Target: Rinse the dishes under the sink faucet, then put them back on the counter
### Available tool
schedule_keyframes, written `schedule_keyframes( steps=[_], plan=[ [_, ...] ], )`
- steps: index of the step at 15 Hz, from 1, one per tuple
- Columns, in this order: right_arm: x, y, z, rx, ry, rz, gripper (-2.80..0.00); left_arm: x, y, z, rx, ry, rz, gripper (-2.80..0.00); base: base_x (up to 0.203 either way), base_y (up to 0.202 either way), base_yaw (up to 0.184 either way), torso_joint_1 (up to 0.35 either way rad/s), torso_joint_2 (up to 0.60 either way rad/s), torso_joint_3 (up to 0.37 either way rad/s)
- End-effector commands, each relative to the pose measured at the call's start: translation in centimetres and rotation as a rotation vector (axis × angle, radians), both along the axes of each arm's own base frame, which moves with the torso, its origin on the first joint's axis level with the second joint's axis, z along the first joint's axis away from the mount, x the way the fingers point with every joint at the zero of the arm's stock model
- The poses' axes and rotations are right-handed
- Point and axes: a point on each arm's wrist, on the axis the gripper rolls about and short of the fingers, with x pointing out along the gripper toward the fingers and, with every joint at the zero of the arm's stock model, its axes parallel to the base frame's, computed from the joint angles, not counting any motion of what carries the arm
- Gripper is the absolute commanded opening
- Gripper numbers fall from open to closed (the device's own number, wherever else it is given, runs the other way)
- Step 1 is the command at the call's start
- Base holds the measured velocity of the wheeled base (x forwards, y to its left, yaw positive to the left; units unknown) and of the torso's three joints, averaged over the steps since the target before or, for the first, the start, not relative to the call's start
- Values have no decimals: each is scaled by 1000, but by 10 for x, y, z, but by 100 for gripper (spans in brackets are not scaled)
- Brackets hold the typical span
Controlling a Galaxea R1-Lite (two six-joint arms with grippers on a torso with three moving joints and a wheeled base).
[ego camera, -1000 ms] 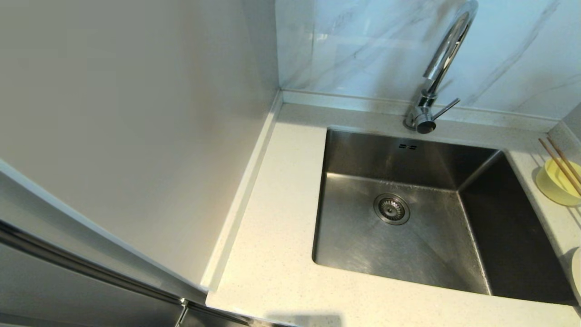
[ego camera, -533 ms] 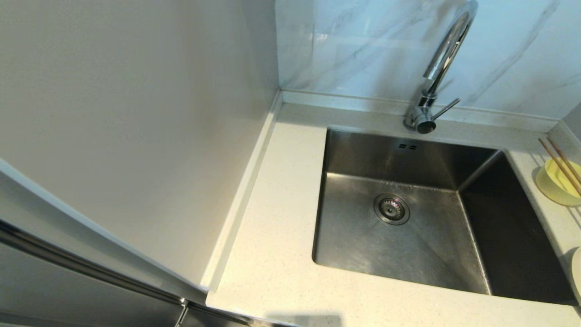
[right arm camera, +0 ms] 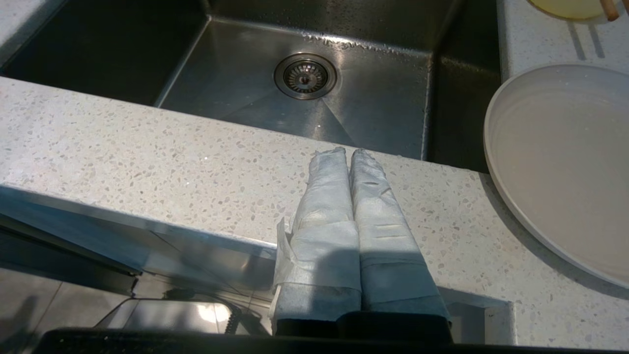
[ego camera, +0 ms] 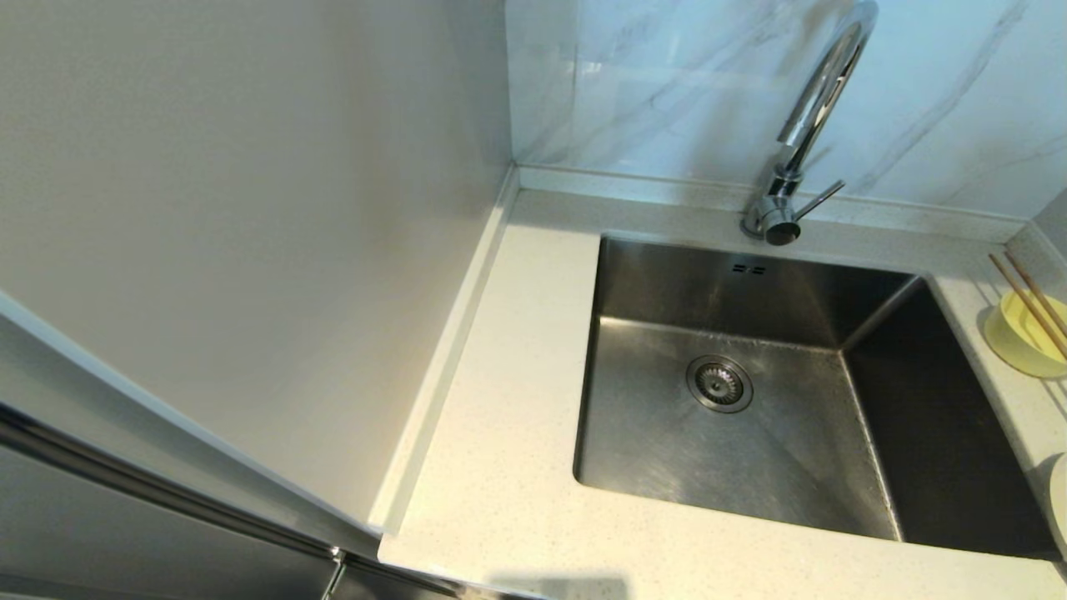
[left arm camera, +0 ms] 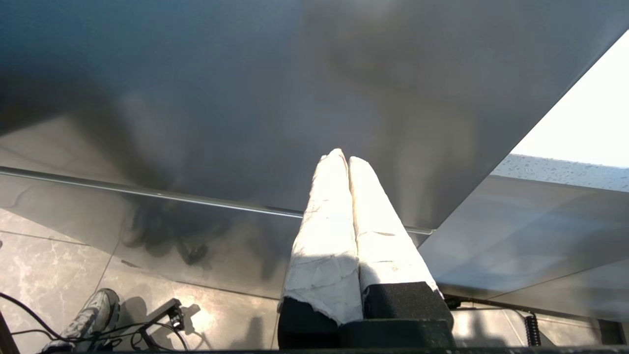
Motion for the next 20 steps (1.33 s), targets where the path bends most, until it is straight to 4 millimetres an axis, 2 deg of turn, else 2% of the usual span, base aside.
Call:
schedule_keyframes(
  steps=[1, 20],
  plan=[
    [1, 0, -3, -1, 13, 0, -280, 0, 0, 0, 0, 0, 0, -280, 0, 0, 0, 0, 0, 0],
    [1, 0, -3, 18, 13, -3, -280, 0, 0, 0, 0, 0, 1, -280, 0, 0, 0, 0, 0, 0]
  ],
)
